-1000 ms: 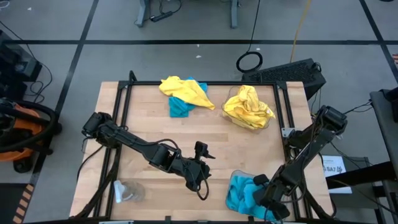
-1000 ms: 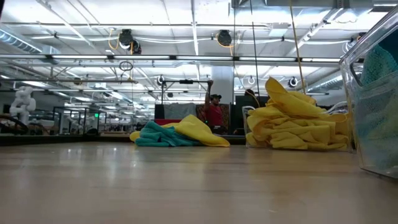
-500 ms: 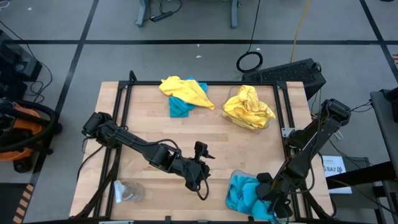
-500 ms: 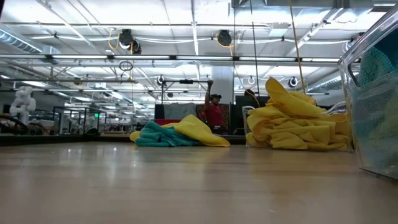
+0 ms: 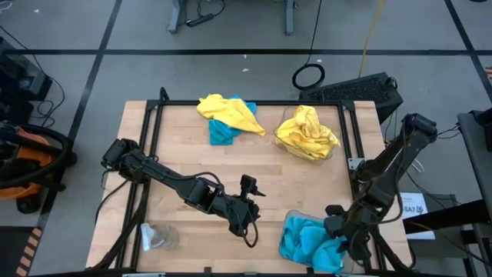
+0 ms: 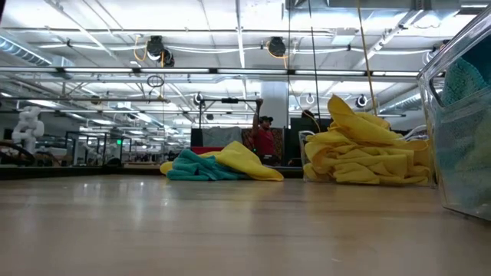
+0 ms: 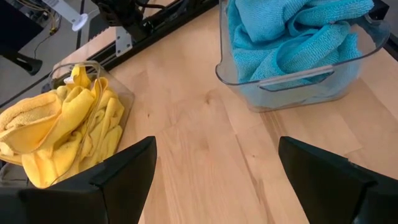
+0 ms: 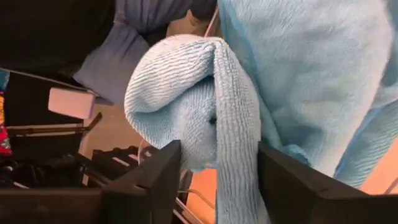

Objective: Sort microfiber towel by color & place in baskets
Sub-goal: Put the blue microfiber cloth into the bottom transparent bin

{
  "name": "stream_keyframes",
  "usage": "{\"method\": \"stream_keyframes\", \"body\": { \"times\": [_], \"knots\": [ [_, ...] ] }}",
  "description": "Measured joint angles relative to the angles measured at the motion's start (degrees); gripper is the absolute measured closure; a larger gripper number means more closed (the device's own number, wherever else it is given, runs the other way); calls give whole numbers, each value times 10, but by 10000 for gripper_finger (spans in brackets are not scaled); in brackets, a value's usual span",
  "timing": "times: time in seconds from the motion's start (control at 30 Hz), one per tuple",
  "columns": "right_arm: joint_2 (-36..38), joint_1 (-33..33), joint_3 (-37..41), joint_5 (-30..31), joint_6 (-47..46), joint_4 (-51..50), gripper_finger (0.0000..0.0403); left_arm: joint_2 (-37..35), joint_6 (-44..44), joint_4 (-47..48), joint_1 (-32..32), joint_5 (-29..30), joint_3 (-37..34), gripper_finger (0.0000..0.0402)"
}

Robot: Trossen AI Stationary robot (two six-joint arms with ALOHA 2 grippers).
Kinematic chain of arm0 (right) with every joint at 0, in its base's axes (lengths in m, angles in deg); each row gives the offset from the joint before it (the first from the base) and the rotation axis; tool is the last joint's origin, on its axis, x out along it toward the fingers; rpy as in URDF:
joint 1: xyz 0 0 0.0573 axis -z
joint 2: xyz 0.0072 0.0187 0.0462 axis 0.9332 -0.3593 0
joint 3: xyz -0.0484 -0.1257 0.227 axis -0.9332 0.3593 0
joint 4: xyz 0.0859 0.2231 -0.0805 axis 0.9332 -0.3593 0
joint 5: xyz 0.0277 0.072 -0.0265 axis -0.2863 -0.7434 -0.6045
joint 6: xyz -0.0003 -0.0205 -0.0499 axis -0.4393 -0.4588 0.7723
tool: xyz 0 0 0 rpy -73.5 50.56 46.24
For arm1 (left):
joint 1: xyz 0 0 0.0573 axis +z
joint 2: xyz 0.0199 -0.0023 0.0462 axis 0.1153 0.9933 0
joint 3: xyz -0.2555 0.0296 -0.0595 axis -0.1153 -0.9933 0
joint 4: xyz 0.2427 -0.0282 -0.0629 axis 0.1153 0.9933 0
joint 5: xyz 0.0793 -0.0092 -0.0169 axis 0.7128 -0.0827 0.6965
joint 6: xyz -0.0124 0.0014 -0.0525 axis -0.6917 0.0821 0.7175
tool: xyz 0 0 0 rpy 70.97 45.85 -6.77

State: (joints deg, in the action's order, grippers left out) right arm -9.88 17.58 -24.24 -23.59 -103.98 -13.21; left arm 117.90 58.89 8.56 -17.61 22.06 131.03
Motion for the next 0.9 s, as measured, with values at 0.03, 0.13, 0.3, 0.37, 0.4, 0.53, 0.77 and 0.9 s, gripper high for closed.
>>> {"method": "stream_keyframes", "body": {
  "times": [0.03, 0.13, 0.3, 0.37, 0.4, 0.53, 0.77, 0.9],
  "knots": [
    [4, 0, 0, 6, 2, 0, 217, 0, 0, 0, 0, 0, 0, 59],
    [14, 0, 0, 20, 10, 0, 237, 0, 0, 0, 0, 0, 0, 59],
    [18, 0, 0, 35, 28, 1, 273, 0, -1, 1, 0, 0, 0, 59],
    [18, 0, 0, 38, 38, 1, 287, 0, -1, 1, 0, 0, 0, 59],
    [18, 0, 0, 43, 43, 1, 294, 0, -1, 1, 0, 0, 0, 59],
    [17, 0, 0, 82, 68, 6, 326, 0, -1, -1, 2, 0, -2, 59],
    [-28, 0, -1, 92, 109, 16, 381, 0, 5, -2, 7, 0, -16, 59],
    [-71, 0, -1, 65, 124, 30, 395, 0, 13, -1, 13, -5, -21, 59]
  ]
}}
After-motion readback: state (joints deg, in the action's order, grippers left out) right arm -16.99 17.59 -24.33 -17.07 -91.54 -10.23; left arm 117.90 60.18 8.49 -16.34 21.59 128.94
